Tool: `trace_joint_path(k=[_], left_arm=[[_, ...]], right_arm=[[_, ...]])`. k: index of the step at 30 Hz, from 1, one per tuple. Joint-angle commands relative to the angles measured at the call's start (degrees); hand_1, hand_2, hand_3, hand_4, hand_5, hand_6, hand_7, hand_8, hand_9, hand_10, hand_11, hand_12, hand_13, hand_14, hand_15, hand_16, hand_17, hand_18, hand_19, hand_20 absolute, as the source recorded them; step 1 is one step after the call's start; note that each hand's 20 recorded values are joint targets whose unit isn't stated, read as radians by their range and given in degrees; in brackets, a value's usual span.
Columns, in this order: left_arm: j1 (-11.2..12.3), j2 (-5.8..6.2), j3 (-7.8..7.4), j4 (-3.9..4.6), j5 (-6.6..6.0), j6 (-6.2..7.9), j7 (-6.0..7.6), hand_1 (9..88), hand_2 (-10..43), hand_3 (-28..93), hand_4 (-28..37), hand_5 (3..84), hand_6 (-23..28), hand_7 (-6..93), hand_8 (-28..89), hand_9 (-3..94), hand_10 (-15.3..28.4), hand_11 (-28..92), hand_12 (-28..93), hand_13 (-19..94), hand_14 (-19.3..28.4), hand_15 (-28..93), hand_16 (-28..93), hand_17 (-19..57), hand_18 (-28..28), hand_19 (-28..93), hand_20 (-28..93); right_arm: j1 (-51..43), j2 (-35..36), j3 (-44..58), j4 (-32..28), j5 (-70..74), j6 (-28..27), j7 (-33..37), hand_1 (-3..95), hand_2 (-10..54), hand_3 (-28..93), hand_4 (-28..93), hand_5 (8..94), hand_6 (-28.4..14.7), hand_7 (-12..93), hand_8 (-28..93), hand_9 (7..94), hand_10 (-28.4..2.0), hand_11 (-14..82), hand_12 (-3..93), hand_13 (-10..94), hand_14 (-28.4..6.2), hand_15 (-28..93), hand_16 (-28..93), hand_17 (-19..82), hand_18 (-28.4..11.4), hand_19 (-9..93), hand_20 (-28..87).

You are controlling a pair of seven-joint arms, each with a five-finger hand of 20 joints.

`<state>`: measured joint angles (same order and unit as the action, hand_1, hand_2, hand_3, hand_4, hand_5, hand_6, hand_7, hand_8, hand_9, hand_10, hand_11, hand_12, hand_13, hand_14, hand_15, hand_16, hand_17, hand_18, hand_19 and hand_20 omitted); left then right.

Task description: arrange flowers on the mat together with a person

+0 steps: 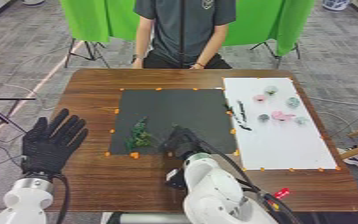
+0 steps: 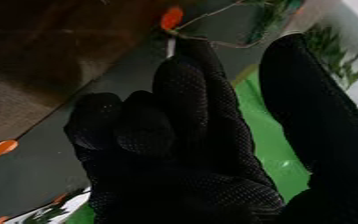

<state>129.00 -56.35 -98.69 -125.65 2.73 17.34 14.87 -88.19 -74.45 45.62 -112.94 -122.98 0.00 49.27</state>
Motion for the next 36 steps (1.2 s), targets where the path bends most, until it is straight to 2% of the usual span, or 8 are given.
trace_joint_path(k=[1, 6, 9, 10, 19, 28, 30, 36], left_arm=[[1.3, -0.8, -0.02, -0.06, -0.28, 0.51, 0.17, 27.3, 13.4, 76, -28.3, 44.9, 8.7, 16.3, -11, 41.8, 17.6, 27, 12, 31, 17.1, 38, -6, -5.6, 14.6, 32, 13], [1.2, -0.81, 0.02, 0.06, -0.26, 0.57, -0.07, 27.3, 13.4, 76, -28.3, 44.9, 8.7, 16.4, -11, 41.9, 17.7, 28, 12, 31, 17.2, 38, -6, -5.6, 14.6, 32, 13], [0.9, -1.05, 0.36, 0.18, -0.3, 0.56, -0.25, 27.4, 13.4, 76, -28.3, 44.9, 8.6, 16.5, -11, 41.8, 17.6, 28, 12, 31, 17.2, 38, -6, -5.6, 14.6, 32, 13], [0.6, -1.09, 0.48, 0.33, -0.2, 0.26, -0.29, 27.4, 13.4, 76, -28.3, 44.9, 8.6, 16.5, -11, 41.8, 17.6, 28, 12, 31, 17.2, 38, -6, -5.5, 14.5, 32, 13], [1.5, -1.31, -0.26, -0.02, -0.43, 0.69, 0.05, 27.4, 13.5, 76, -28.3, 44.9, 8.7, 16.3, -11, 41.8, 17.6, 27, 12, 31, 17.2, 38, -6, -5.6, 14.6, 33, 13], [0.7, -1.13, -0.24, 0.34, -0.46, 0.63, -0.55, 27.3, 13.6, 76, -28.3, 45.0, 8.7, 16.4, -11, 41.8, 17.7, 27, 12, 31, 17.2, 38, -6, -5.6, 14.6, 33, 13], [0.7, -1.04, -0.36, 0.41, -0.44, 0.72, -0.59, 27.3, 13.6, 76, -28.3, 44.9, 8.7, 16.4, -11, 41.8, 17.7, 27, 12, 31, 17.2, 38, -6, -5.6, 14.5, 33, 13], [0.4, -1.06, -0.15, 0.63, -0.33, 0.55, -0.94, 27.2, 13.7, 76, -28.3, 45.0, 8.7, 16.4, -11, 41.8, 17.7, 28, 12, 31, 17.2, 38, -6, -5.5, 14.5, 32, 13]], right_arm=[[-0.1, -0.2, 1.6, -0.4, 0.2, 2.0, 0.3, 37.0, -4.0, 75, -17, 68.3, -11.1, 10, -10, 68.2, -17.9, 57.2, 43.2, 65, -20.4, 77, 55, 44, -28.4, 93, 39], [-0.4, -0.5, 2.1, 0.2, 0.4, 1.5, 0.3, 37.1, -3.8, 75, -17, 68.2, -11.1, 10, -10, 68.1, -17.9, 57.1, 42.8, 65, -20.5, 77, 55, 44, -28.4, 93, 39], [-1.3, -1.9, 4.2, 1.1, 2.1, -2.6, 2.2, 37.0, -3.7, 75, -17, 68.0, -10.3, 10, -10, 68.2, -17.8, 57.1, 42.6, 65, -20.4, 77, 55, 44, -28.4, 93, 39], [-1.5, -1.7, 4.4, 1.1, 3.2, -1.2, 2.9, 37.0, -3.7, 75, -17, 67.8, -10.2, 10, -10, 68.2, -17.8, 57.0, 42.5, 65, -20.4, 77, 55, 44, -28.4, 93, 39], [-2.1, -1.5, 5.5, 0.4, 4.3, -2.2, 3.8, 36.5, -2.5, 75, -18, 67.5, -10.5, 10, -10, 68.1, -17.9, 56.6, 41.9, 65, -20.5, 77, 55, 43, -28.4, 93, 39], [-1.9, -0.8, 5.4, -2.1, 5.6, -3.8, 3.8, 35.6, -1.7, 74, -17, 70.5, -10.3, 11, -10, 68.9, -18.1, 56.3, 41.4, 65, -20.5, 77, 55, 44, -28.4, 93, 39], [-1.8, -0.7, 5.4, -2.3, 5.7, -3.3, 3.3, 35.5, -1.5, 74, -17, 70.8, -10.4, 11, -10, 69.0, -18.1, 56.2, 41.4, 65, -20.5, 77, 55, 44, -28.4, 93, 39], [-1.8, 0.0, 4.1, -2.4, 3.2, 4.1, 0.1, 35.9, -1.9, 74, -17, 69.4, -9.2, 11, -10, 69.1, -17.8, 56.0, 41.2, 65, -20.2, 77, 54, 44, -28.4, 93, 39]])
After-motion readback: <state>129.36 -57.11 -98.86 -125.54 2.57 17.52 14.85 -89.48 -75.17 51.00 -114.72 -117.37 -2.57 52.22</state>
